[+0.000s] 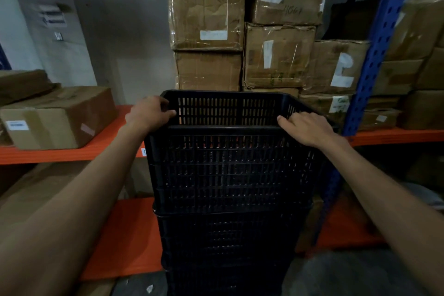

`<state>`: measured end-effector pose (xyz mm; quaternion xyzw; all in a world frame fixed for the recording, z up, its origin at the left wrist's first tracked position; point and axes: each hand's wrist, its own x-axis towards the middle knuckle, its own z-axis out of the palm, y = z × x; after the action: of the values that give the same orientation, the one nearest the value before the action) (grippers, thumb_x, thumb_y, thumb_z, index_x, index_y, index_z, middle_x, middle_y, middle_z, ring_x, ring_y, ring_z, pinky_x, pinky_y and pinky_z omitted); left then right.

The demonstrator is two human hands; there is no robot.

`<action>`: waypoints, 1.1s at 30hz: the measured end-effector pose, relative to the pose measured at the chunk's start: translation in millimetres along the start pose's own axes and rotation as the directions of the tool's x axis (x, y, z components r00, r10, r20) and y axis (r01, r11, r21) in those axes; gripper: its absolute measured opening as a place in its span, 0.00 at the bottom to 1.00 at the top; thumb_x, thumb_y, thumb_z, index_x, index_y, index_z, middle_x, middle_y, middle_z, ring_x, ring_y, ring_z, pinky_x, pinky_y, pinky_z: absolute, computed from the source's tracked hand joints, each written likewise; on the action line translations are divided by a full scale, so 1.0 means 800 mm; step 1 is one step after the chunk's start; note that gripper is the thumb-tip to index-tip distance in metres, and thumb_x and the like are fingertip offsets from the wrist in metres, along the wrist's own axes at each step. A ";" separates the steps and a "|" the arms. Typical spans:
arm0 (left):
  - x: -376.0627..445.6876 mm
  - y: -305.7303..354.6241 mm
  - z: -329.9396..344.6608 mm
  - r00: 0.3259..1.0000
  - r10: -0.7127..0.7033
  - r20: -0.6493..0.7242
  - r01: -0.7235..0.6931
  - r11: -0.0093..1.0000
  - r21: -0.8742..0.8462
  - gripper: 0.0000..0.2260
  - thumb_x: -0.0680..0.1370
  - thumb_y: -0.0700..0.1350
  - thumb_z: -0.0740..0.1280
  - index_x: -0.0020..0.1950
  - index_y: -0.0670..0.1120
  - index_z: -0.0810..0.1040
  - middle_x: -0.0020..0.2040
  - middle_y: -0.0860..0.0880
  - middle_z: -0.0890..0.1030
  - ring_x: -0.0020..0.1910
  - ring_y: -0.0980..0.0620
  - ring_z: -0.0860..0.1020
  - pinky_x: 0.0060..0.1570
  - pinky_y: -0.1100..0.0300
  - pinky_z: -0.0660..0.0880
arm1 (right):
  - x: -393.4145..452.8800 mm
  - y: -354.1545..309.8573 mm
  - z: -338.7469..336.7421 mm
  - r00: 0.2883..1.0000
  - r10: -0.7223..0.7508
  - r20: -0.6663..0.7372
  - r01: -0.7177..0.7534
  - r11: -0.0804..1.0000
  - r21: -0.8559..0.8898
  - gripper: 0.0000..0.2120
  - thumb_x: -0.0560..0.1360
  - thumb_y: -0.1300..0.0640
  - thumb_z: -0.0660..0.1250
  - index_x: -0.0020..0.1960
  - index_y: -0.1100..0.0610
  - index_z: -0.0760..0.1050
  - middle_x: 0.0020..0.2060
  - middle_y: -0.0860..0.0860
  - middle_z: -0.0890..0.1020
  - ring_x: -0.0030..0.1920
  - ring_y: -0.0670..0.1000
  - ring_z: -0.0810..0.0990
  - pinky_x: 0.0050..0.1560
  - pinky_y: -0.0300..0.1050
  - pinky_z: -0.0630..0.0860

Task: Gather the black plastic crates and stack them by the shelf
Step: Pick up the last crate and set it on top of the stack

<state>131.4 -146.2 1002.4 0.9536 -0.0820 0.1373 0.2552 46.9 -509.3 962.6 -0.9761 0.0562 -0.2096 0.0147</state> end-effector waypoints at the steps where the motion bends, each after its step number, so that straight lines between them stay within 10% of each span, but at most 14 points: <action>1: 0.005 0.004 0.001 0.999 -0.002 0.054 0.002 1.000 -0.006 0.26 0.75 0.63 0.63 0.67 0.49 0.74 0.64 0.41 0.78 0.62 0.39 0.76 0.62 0.47 0.72 | 0.003 0.004 0.000 1.000 -0.020 0.010 0.020 1.000 0.017 0.33 0.77 0.34 0.45 0.27 0.55 0.69 0.28 0.52 0.75 0.30 0.54 0.73 0.34 0.48 0.65; 7: 0.007 0.015 0.027 0.988 -0.110 0.112 0.068 0.944 0.324 0.40 0.66 0.77 0.51 0.70 0.57 0.72 0.75 0.45 0.66 0.70 0.38 0.67 0.63 0.41 0.64 | 0.009 0.019 0.008 0.998 -0.058 -0.030 0.059 0.998 0.026 0.28 0.77 0.37 0.47 0.25 0.53 0.62 0.24 0.49 0.69 0.29 0.54 0.72 0.32 0.47 0.63; 14: -0.007 0.012 0.019 0.998 -0.043 -0.054 0.049 0.991 0.128 0.19 0.72 0.62 0.62 0.60 0.58 0.78 0.60 0.44 0.80 0.57 0.40 0.78 0.50 0.50 0.69 | -0.004 0.035 -0.003 0.982 -0.146 -0.118 0.165 0.972 0.166 0.23 0.74 0.29 0.47 0.34 0.37 0.75 0.21 0.48 0.69 0.24 0.46 0.73 0.24 0.38 0.59; 18: -0.005 0.010 0.016 0.975 -0.004 -0.222 -0.003 0.999 -0.032 0.14 0.72 0.58 0.62 0.53 0.56 0.80 0.52 0.45 0.83 0.51 0.41 0.80 0.52 0.49 0.76 | -0.006 0.034 0.005 0.957 -0.118 -0.266 0.142 0.987 0.070 0.34 0.74 0.27 0.41 0.21 0.47 0.64 0.17 0.47 0.66 0.19 0.46 0.67 0.25 0.41 0.54; 22: 0.006 0.007 0.022 0.971 -0.046 -0.233 0.052 0.998 0.022 0.14 0.72 0.58 0.61 0.51 0.55 0.81 0.50 0.43 0.83 0.50 0.39 0.80 0.51 0.48 0.75 | 0.000 0.029 0.012 0.936 -0.179 -0.302 0.181 0.983 -0.021 0.39 0.75 0.29 0.40 0.35 0.48 0.84 0.17 0.48 0.69 0.19 0.45 0.67 0.24 0.39 0.53; 33: 0.002 -0.004 0.036 0.969 -0.016 -0.245 0.068 0.977 0.204 0.20 0.74 0.60 0.57 0.59 0.55 0.80 0.55 0.40 0.81 0.54 0.36 0.78 0.44 0.51 0.65 | -0.014 0.029 0.012 0.918 -0.262 -0.298 0.226 0.963 -0.149 0.41 0.67 0.20 0.45 0.46 0.47 0.85 0.21 0.47 0.75 0.22 0.47 0.70 0.23 0.37 0.54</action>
<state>140.0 -158.1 977.8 0.9530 -0.0149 0.2547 0.1634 38.2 -531.2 947.9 -0.9287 -0.0527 -0.3594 -0.0753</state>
